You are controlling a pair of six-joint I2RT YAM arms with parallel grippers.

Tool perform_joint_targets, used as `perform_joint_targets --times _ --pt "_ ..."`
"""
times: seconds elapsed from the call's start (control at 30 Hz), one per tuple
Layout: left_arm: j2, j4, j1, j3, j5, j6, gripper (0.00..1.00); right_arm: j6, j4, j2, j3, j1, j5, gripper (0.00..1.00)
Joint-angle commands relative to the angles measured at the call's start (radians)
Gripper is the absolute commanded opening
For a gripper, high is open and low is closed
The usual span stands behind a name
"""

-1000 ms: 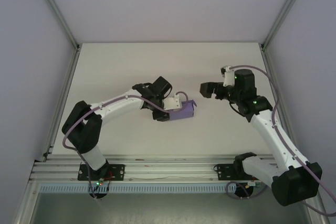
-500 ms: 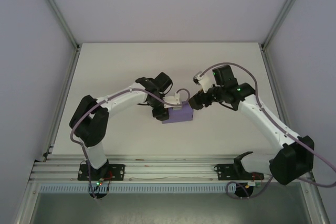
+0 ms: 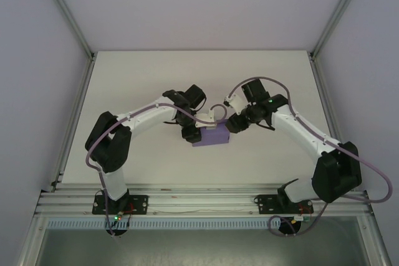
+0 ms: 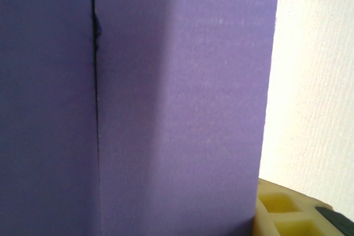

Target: Assemble paper box

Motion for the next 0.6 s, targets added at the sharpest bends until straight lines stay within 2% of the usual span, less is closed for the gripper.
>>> perform_joint_targets --times 0.0,0.33,0.43,0.57 --pt "0.021 -0.049 0.0 0.024 -0.006 0.017 0.45 0.006 0.062 0.014 0.013 0.009 0.03 0.38" --pt "0.021 -0.028 0.0 0.025 -0.008 -0.006 0.46 0.119 0.091 -0.009 -0.007 0.016 0.03 0.08" --pt "0.015 -0.016 -0.001 0.023 -0.005 -0.013 0.48 0.239 0.123 -0.029 -0.034 0.04 0.077 0.06" --pt "0.018 -0.005 0.0 0.024 -0.006 -0.024 0.5 0.483 0.198 -0.07 -0.074 0.074 0.164 0.04"
